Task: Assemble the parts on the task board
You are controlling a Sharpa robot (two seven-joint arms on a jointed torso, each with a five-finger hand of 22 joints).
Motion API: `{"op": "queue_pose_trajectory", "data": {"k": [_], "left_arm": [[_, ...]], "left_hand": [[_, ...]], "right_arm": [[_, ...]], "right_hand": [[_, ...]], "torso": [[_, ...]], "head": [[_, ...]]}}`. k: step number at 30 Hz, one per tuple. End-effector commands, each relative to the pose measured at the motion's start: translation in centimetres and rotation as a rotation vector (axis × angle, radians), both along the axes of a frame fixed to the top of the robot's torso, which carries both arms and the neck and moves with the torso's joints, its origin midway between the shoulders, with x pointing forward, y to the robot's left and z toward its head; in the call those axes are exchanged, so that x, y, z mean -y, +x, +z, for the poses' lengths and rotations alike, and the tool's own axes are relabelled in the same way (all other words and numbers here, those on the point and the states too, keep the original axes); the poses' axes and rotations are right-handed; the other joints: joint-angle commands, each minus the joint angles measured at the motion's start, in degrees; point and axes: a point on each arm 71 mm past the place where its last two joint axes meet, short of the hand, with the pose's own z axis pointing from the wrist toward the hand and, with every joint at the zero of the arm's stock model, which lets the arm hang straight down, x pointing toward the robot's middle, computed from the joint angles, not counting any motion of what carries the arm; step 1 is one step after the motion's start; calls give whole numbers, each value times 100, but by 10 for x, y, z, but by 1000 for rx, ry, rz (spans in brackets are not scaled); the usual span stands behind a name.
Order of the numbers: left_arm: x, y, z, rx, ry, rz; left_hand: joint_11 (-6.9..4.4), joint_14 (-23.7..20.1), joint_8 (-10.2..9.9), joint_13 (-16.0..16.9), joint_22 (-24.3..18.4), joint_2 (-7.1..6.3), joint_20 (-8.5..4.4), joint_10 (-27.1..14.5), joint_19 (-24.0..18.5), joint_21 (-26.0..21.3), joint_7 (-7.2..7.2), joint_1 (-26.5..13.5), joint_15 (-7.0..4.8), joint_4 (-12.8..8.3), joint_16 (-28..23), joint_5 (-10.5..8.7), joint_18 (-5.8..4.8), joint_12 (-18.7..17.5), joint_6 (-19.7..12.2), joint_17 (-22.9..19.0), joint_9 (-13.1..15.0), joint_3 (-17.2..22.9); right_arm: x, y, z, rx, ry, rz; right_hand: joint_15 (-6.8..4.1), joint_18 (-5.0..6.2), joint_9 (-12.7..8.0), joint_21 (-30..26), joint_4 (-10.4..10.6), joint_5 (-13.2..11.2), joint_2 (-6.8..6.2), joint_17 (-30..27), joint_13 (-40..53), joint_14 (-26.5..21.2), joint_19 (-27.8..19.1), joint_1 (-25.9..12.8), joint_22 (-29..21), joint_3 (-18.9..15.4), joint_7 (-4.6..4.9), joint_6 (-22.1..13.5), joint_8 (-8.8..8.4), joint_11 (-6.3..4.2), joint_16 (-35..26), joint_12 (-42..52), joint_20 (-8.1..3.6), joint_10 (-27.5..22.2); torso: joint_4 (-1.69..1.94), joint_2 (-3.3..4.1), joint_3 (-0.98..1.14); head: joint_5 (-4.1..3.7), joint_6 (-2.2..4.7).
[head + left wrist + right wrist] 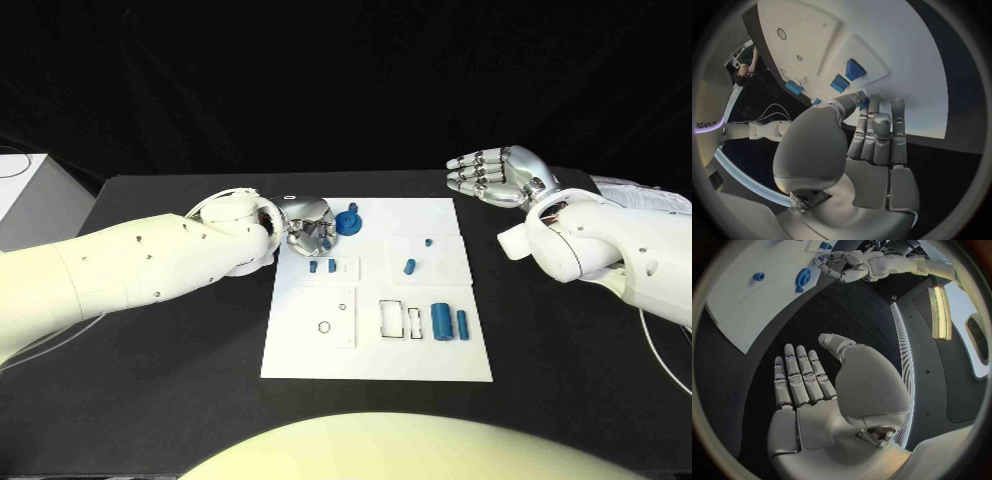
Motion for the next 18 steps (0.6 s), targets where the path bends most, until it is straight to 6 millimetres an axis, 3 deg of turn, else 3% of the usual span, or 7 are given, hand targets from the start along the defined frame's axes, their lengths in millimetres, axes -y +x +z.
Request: {"op": "queue_pose_trajectory", "data": {"k": [1,5,18], "left_arm": [[2,-4,-5,-27,18,-14],[1,-3,-6,-34,17,-7],[-4,-1,-8,-52,27,17]], "left_hand": [[-20,-8,-93,30,-17,-20,9,-35,45,-46,0,18,0,11,30,-1,80,27,-139,-2,-29,-25],[-35,2,-268,74,-42,-69,7,-27,73,-79,-42,0,-12,27,40,-1,81,49,-406,-3,-84,-24],[-66,29,-410,141,-82,-114,3,13,107,-134,-95,-45,-32,77,58,-1,83,101,-640,19,-129,-32]], "right_arm": [[-1,0,0,2,3,9],[0,0,0,1,2,7],[0,0,-2,-9,-3,4]], "right_hand": [[29,-37,-9,-9,-5,38,-1,-15,-1,5,-41,-55,-14,35,398,47,-33,21,-15,-18,-13,-10],[34,-40,-13,-11,-8,38,-8,-24,-3,-11,-56,-58,-21,36,400,37,-43,25,-23,-23,-12,-24],[43,-45,-16,-11,-13,39,-4,-40,-5,-48,-58,-54,-28,46,389,36,-52,26,-43,-29,-11,-45]], "torso": [[3,5,3],[2,1,5],[-2,-1,6]], "head": [[0,0],[-2,10],[9,20]]}}
